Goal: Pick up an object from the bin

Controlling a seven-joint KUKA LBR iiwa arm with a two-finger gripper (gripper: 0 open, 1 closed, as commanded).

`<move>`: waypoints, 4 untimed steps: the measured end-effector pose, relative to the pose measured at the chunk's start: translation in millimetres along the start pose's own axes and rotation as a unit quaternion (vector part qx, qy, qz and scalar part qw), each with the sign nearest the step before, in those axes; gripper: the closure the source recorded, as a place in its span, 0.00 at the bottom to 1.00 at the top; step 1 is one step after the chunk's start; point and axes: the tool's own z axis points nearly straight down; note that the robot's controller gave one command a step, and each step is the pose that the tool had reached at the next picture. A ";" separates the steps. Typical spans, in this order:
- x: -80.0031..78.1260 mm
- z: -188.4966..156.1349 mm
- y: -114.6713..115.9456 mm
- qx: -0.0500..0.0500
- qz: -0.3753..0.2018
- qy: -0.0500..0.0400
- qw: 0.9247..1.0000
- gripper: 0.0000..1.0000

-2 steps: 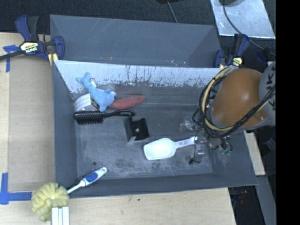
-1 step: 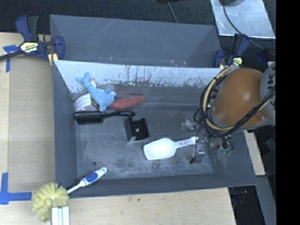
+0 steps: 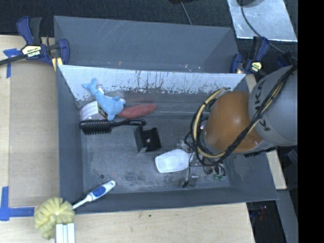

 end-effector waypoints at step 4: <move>-19.6 -83.6 20.2 0.002 0.013 0.000 1.000 1.00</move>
Offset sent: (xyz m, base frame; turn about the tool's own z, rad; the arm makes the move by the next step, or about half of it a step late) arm 0.0111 0.0266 -0.0034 0.0456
